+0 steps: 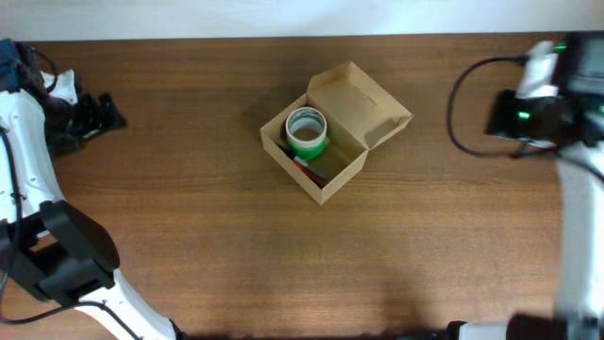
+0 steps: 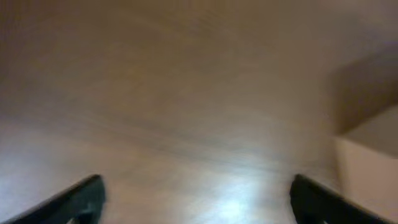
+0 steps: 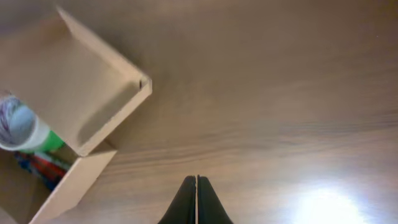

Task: Pack container
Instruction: 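Move both grippers to the box lid flaps at the back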

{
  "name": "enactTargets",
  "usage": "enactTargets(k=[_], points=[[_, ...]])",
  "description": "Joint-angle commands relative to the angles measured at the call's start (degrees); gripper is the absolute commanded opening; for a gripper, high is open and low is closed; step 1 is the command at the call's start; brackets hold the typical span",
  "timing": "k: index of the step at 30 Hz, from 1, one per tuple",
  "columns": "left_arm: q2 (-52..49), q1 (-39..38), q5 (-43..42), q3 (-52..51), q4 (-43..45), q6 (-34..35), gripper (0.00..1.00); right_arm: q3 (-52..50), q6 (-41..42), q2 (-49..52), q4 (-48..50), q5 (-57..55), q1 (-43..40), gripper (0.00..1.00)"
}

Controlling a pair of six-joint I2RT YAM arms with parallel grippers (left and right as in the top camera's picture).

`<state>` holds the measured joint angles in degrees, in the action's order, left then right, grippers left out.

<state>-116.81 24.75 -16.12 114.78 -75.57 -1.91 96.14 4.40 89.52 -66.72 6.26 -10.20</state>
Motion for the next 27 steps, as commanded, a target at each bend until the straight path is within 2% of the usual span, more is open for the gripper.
enactTargets(k=[1, 5, 8, 11, 15, 27], points=[[-0.48, -1.05, -17.44, 0.31, 2.97, -3.26, 0.46, -5.9, 5.31, 7.32, 4.76, 10.05, 0.2, 0.04], [-0.48, -2.89, -19.67, 3.58, 4.63, -4.48, 0.01, -6.29, 8.15, 16.04, 8.46, 11.61, 1.97, 0.04], [-0.48, -4.76, -17.31, 7.54, 3.91, -8.39, 0.01, -6.29, 8.17, 20.74, 10.51, 14.62, 3.69, 0.04], [-0.48, -7.39, -10.8, 11.89, 1.95, -10.84, 0.02, -6.29, 9.94, 23.82, 12.68, 14.8, 5.53, 0.04], [-0.48, -11.17, -4.68, 15.61, -0.72, -10.86, 0.02, -6.29, 11.13, 26.03, 16.39, 15.41, 7.78, 0.04], [-0.48, -16.39, 1.14, 15.82, -4.63, -10.84, 0.01, -6.29, 14.49, 30.62, 32.44, 17.57, 14.45, 0.04]])
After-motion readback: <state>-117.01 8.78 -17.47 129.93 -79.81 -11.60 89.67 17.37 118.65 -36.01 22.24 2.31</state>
